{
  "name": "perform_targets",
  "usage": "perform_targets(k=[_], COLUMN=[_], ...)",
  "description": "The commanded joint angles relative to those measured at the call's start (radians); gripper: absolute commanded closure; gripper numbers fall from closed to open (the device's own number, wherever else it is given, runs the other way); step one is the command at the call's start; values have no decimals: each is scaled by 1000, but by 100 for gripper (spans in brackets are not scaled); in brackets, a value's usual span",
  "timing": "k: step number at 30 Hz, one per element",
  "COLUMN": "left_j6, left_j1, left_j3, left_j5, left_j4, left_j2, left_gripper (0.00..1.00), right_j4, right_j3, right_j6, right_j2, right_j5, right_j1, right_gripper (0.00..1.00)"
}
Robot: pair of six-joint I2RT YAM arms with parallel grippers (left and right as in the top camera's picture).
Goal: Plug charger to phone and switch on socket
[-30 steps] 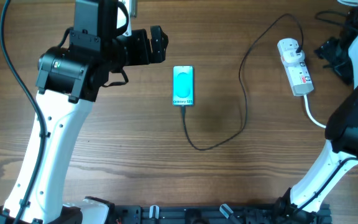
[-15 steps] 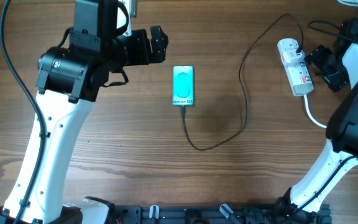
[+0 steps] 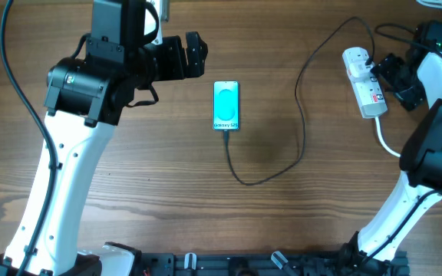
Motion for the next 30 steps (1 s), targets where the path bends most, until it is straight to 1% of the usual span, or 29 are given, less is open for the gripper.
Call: perform_targets(k=[1,7,10,14,27,30], left_j6=[5,5,5,5,5,5], left_j1=[4,4,4,4,4,4], left_j3=[-5,-5,-5,-5,-5,-5], left_j5=[-6,-6,-6,-6,-6,-6], left_j4=[2,2,2,2,2,2], left_j2=[0,0,0,0,0,0], left_gripper=[0,0,0,0,0,0], right_j4=[2,-10,-21,-21,-42,-76], right_j3=[-15,-15,-15,-15,-14,-14], right_j6=[-1,-1,-27,-57,-52,-7], right_j2=[33,33,33,33,26,-20], right_j5=[-15,-17,-97,-113,-104,-80], right_j1=[3,3,3,3,28,16], right_gripper=[0,0,0,0,1,0])
